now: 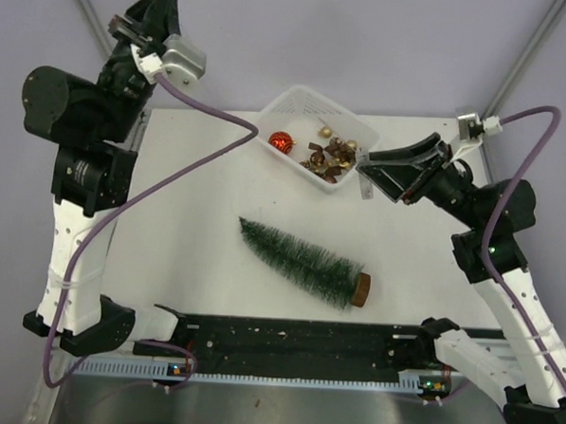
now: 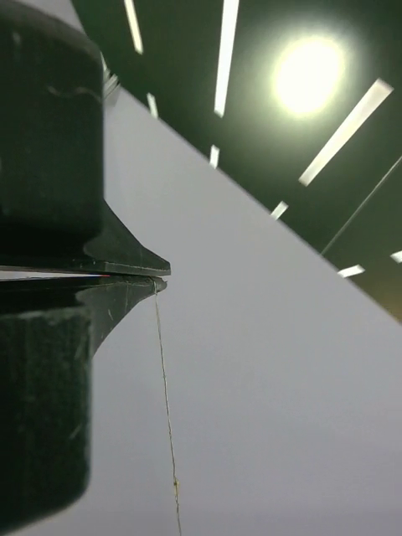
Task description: Decorate the small christmas tree
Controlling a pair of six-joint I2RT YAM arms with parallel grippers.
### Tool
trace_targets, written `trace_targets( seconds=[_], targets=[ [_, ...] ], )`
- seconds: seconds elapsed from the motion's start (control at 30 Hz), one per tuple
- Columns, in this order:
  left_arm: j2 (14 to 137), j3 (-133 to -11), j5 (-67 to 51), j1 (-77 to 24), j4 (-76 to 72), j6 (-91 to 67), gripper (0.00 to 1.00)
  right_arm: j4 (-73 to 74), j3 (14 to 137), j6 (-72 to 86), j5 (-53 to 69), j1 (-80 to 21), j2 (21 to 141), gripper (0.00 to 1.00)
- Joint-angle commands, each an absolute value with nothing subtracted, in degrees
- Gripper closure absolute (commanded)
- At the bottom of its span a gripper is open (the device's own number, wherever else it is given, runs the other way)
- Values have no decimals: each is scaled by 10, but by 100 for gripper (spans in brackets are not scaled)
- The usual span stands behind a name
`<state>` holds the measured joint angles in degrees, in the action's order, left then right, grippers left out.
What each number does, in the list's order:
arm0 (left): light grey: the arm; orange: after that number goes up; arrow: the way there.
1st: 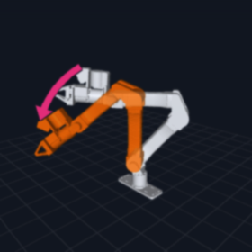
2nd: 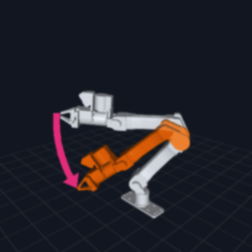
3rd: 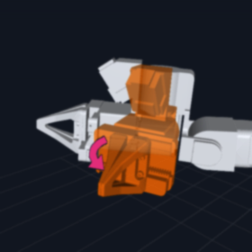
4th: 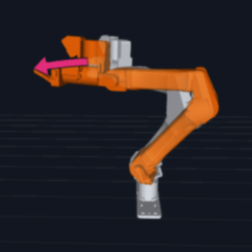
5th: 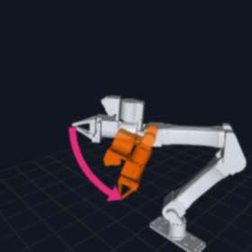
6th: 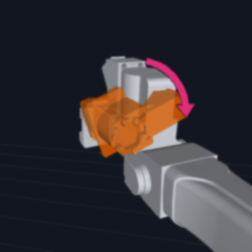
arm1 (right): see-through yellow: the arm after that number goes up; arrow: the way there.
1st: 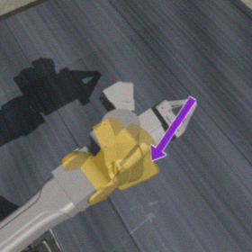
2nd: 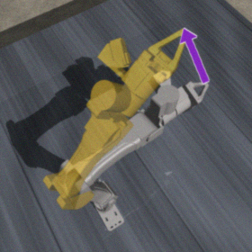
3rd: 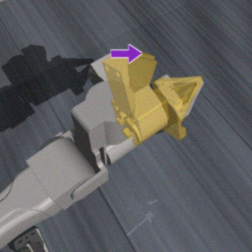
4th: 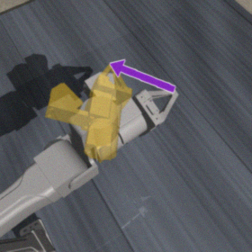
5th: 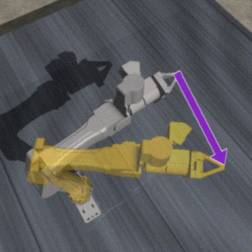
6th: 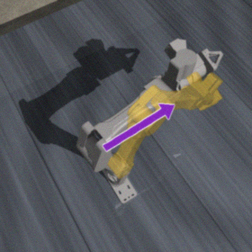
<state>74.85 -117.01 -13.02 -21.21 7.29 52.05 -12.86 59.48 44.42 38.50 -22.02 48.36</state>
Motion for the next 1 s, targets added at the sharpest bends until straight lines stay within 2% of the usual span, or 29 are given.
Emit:
trace_targets(
  seconds=[0.0,0.13,0.27,0.37,0.57,0.67,0.8,0.97],
  targets=[
    [740,-1278,-84,-194,-95,594,100,-203,652,489,439,-221,502,100],
    [737,-1305,-130,-194,-149,627,100,-200,699,486,448,-224,514,100],
    [719,-1323,-135,-194,-131,656,100,-184,701,484,454,-229,512,100],
    [679,-1299,-113,-194,-30,655,100,-171,664,490,460,-236,497,100],
    [526,-1115,-155,-194,282,579,100,-44,540,446,428,-289,419,100],
    [469,-1015,-185,-193,389,560,100,-1,443,447,384,-336,367,100],
    [402,-883,-207,-192,418,569,100,49,327,447,293,-408,305,100],
    [373,-808,-221,-193,418,528,100,70,215,432,227,-473,311,100]
  ],
)
